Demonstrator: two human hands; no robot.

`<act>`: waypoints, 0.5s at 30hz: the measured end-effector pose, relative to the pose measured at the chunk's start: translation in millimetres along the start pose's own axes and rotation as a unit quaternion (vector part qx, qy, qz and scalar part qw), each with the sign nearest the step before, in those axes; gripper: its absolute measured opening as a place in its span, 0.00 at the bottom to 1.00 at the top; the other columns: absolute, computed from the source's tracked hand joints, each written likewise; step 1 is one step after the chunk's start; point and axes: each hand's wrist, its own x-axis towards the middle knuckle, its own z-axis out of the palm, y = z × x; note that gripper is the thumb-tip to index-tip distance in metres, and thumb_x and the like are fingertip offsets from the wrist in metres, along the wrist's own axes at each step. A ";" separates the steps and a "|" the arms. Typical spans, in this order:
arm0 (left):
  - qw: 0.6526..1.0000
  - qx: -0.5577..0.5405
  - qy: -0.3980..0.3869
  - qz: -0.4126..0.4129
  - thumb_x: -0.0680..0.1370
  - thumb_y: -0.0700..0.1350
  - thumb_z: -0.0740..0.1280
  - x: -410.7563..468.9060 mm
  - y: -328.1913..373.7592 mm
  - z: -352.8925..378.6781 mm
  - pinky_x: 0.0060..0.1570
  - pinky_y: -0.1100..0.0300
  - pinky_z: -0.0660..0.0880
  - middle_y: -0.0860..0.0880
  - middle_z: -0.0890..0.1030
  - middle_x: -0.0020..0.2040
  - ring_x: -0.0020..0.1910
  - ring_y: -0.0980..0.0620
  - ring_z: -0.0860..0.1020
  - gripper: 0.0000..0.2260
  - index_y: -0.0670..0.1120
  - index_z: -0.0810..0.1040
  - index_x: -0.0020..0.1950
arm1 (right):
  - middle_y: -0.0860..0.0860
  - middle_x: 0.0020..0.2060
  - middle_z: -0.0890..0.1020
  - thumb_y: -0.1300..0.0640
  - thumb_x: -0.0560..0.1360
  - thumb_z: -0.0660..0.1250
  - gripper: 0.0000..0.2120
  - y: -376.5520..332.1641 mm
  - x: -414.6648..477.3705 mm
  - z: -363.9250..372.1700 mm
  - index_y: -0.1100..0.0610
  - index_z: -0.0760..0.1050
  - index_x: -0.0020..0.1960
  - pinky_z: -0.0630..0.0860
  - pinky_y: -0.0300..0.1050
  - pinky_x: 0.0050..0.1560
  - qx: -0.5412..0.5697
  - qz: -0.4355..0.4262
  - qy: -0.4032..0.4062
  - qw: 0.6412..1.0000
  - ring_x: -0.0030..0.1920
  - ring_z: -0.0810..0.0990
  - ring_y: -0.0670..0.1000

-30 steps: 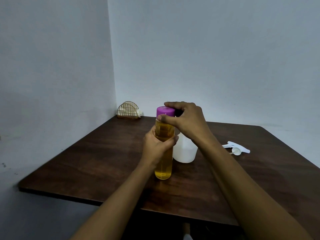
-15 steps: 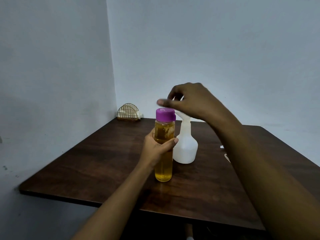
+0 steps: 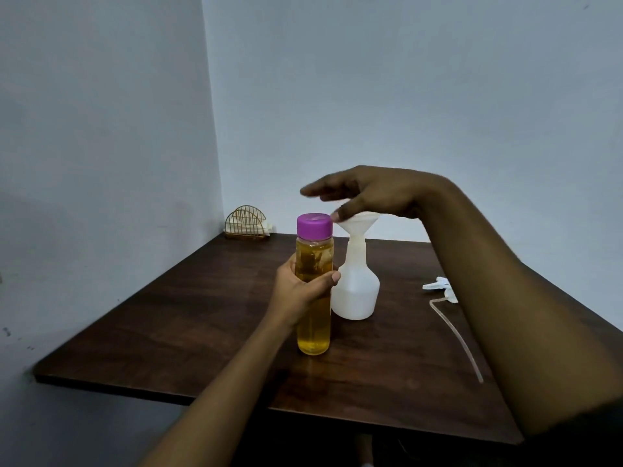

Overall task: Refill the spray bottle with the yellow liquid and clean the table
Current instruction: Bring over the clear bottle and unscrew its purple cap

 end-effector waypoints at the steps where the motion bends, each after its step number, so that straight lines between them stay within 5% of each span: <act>1: 1.000 -0.004 0.002 -0.001 0.67 0.45 0.76 0.2 -0.6 -0.2 0.51 0.53 0.80 0.45 0.83 0.51 0.53 0.48 0.81 0.22 0.42 0.76 0.58 | 0.46 0.65 0.76 0.58 0.76 0.66 0.18 -0.3 0.6 0.8 0.51 0.72 0.66 0.73 0.37 0.58 0.002 0.000 0.052 0.999 0.64 0.73 0.44; 4: 1.000 -0.012 0.000 0.006 0.64 0.49 0.77 -0.1 -0.6 -0.3 0.46 0.58 0.80 0.46 0.83 0.49 0.51 0.50 0.82 0.25 0.42 0.76 0.57 | 0.51 0.43 0.82 0.38 0.72 0.65 0.22 -11.1 10.5 15.7 0.57 0.80 0.49 0.75 0.43 0.43 -0.204 0.073 0.198 0.956 0.46 0.80 0.50; 7: 1.000 -0.016 0.001 0.012 0.61 0.52 0.76 -0.2 0.1 0.1 0.42 0.62 0.79 0.46 0.83 0.48 0.49 0.51 0.82 0.29 0.41 0.76 0.58 | 0.49 0.31 0.75 0.30 0.67 0.65 0.28 -18.3 22.3 31.9 0.57 0.76 0.42 0.72 0.43 0.39 -0.344 0.098 0.209 0.910 0.40 0.77 0.51; 10: 1.000 -0.015 0.005 0.011 0.58 0.57 0.75 0.2 -0.6 -0.1 0.44 0.61 0.80 0.47 0.83 0.48 0.49 0.51 0.82 0.32 0.41 0.76 0.57 | 0.53 0.40 0.82 0.40 0.71 0.68 0.22 -20.0 18.8 23.5 0.60 0.80 0.50 0.74 0.39 0.36 -0.248 0.076 0.115 0.959 0.41 0.80 0.50; 12: 1.000 -0.013 0.001 0.013 0.58 0.56 0.75 0.0 -0.2 -0.4 0.43 0.62 0.79 0.49 0.84 0.46 0.48 0.53 0.83 0.29 0.43 0.77 0.54 | 0.52 0.55 0.81 0.53 0.76 0.66 0.15 -17.3 14.3 14.2 0.57 0.78 0.60 0.78 0.39 0.45 -0.153 0.060 0.033 0.986 0.50 0.79 0.48; 15: 1.000 -0.012 -0.005 0.007 0.64 0.47 0.77 -0.1 -0.6 -0.5 0.40 0.65 0.78 0.48 0.83 0.45 0.47 0.53 0.83 0.21 0.44 0.77 0.53 | 0.47 0.68 0.72 0.61 0.78 0.61 0.21 -13.2 8.5 8.6 0.52 0.68 0.70 0.73 0.44 0.60 -0.061 0.053 -0.026 0.996 0.64 0.71 0.47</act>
